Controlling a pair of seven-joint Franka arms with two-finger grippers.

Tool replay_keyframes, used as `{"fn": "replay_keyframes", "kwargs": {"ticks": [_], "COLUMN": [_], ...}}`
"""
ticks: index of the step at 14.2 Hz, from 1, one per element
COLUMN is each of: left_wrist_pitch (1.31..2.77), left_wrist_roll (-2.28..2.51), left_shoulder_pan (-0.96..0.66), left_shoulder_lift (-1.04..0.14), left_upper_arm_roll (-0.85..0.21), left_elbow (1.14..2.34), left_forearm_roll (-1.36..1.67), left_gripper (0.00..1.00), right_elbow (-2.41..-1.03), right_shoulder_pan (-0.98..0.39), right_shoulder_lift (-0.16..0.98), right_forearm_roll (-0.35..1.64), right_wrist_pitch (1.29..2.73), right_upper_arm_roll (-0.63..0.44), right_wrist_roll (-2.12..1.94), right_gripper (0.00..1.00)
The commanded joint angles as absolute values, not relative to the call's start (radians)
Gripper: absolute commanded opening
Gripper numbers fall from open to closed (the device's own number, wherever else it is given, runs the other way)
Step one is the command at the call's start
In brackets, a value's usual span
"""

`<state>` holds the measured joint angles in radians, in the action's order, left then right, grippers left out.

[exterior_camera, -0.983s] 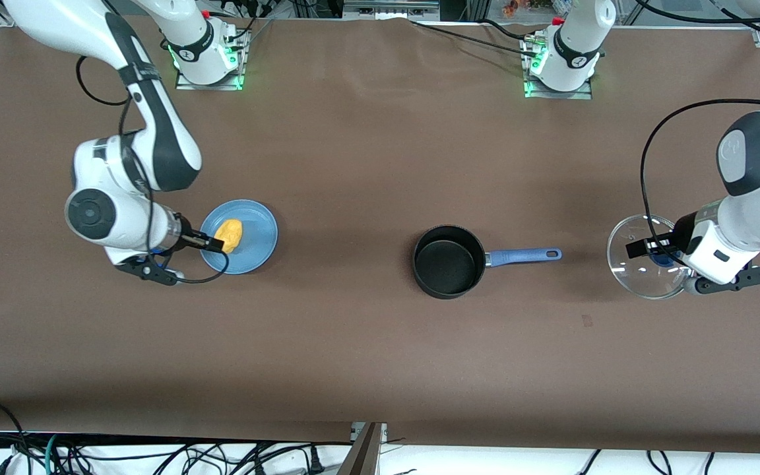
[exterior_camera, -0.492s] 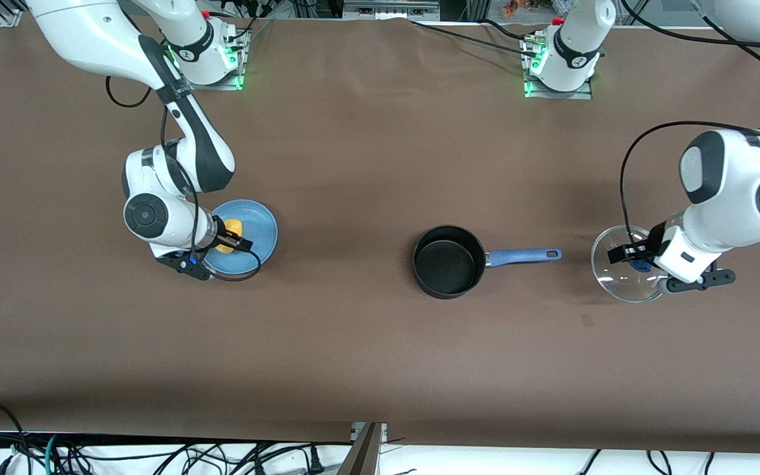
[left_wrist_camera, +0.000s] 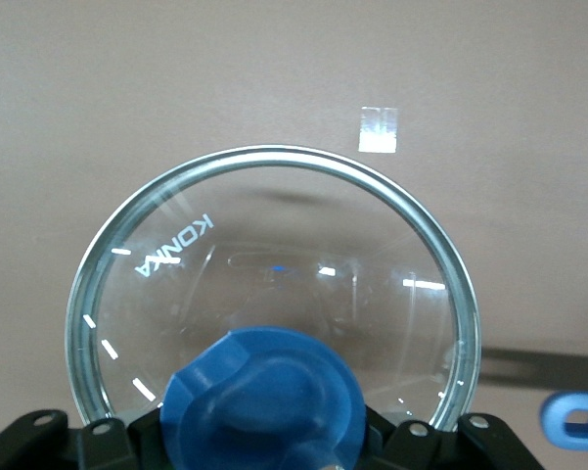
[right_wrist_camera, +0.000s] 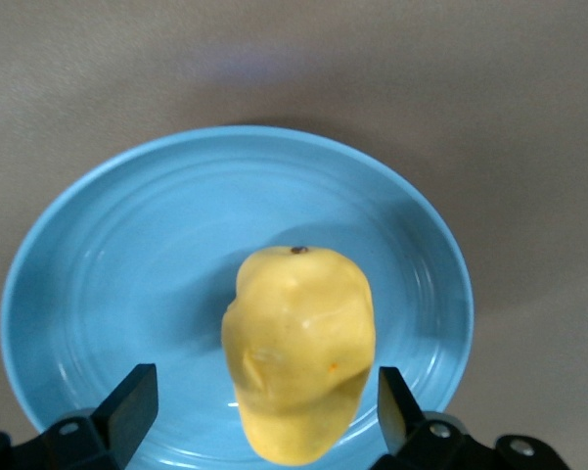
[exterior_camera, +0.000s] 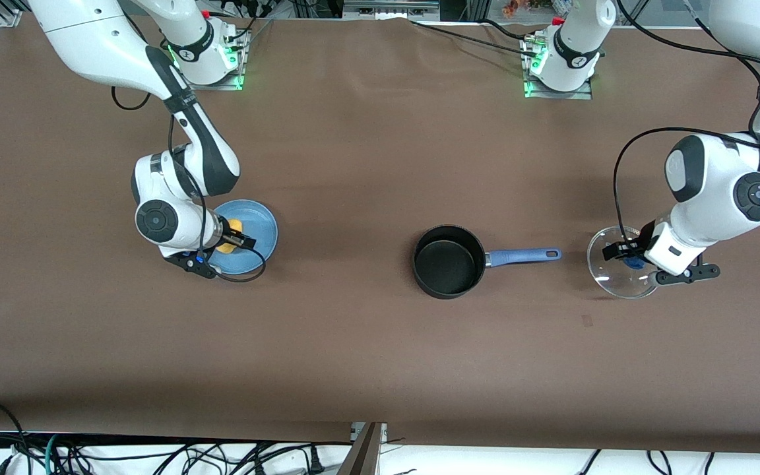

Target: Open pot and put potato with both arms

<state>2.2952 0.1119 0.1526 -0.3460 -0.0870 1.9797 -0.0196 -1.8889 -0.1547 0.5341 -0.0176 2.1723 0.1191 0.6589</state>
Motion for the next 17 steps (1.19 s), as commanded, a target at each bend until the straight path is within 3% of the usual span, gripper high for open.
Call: {"fn": "replay_keyframes", "kwargs": {"ticks": [1,4,6,8,13,17], "left_wrist_pitch": [2.382,2.433,2.474,2.493,2.542,2.559], "left_wrist_roll": [0.083,0.081,0.081,0.081,0.081,0.081], "left_shoulder_pan": [0.166,0.172,0.181,0.19,0.195,0.201], "left_shoulder_lift": [-0.33,-0.35,-0.365,-0.38,-0.417,-0.437], "left_upper_arm_roll": [-0.094,-0.092,-0.092,-0.092,-0.091,-0.091], "left_elbow": [2.048,2.074,2.089,2.092,2.1,2.1], "left_forearm_roll": [-0.017,-0.018,-0.055,-0.063,-0.077,-0.092], "left_gripper": [0.38,0.38,0.37,0.37,0.37,0.37], "right_elbow": [-1.908,-1.908,-1.907,-1.908,-1.893,-1.798], "right_shoulder_pan": [-0.152,-0.149,-0.149,-0.149,-0.15,-0.15], "right_shoulder_lift": [0.525,0.532,0.532,0.535,0.529,0.459], "right_forearm_roll": [-0.034,-0.074,-0.074,-0.074,-0.074,-0.069], "right_wrist_pitch": [2.191,2.201,2.204,2.204,2.201,2.111], "right_upper_arm_roll": [0.118,0.114,0.114,0.114,0.118,0.152], "right_wrist_roll": [0.67,0.664,0.664,0.666,0.666,0.658], "right_gripper": [0.99,0.98,0.7,0.53,0.31,0.25]}}
